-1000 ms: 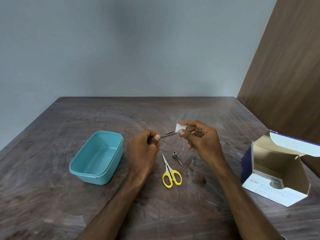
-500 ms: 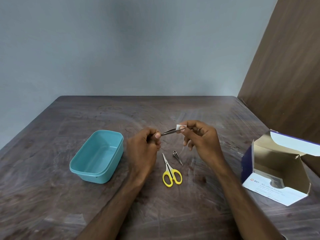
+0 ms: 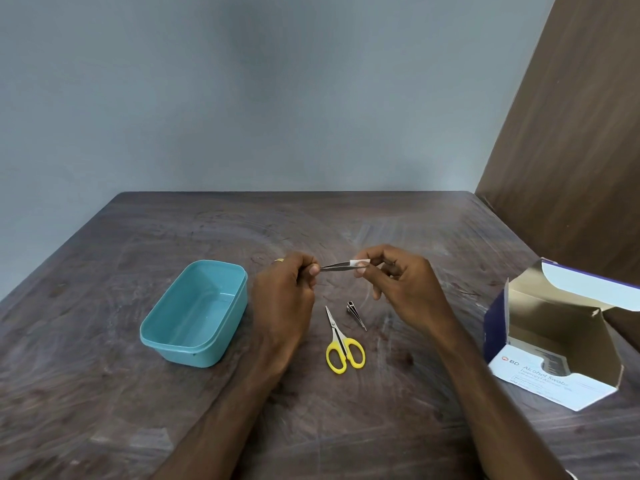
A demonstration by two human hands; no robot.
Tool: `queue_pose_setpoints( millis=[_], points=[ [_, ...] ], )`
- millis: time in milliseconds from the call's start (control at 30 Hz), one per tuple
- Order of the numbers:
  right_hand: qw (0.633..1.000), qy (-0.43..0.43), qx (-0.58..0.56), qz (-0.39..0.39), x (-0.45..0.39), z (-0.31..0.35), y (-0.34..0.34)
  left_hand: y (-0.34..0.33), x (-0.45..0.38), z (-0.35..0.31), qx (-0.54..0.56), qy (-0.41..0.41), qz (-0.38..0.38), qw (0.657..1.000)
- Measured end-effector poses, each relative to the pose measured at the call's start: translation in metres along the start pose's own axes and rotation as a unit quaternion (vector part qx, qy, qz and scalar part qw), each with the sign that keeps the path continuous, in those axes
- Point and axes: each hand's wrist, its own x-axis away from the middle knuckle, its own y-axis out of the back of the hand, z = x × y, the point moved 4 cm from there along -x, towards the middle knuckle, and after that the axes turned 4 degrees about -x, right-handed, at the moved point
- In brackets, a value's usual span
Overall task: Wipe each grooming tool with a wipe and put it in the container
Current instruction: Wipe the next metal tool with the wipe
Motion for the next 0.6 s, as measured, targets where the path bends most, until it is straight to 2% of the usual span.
queue_pose_setpoints(
  millis=[233, 400, 600],
  points=[
    [1.000, 0.001, 0.010, 0.005, 0.002, -0.002, -0.004, -0.002, 0.000, 0.001, 0.024, 0.012, 0.018, 0.999],
    [0.993, -0.042, -0.109, -0.009, 0.001, -0.004, -0.009, -0.006, 0.001, 0.006, 0.105, 0.098, 0.037, 0.989],
    [0.977, -0.054, -0.206, -0.028, 0.002, 0.000, -0.013, -0.011, 0.004, 0.007, 0.222, 0.199, 0.073, 0.952]
  ],
)
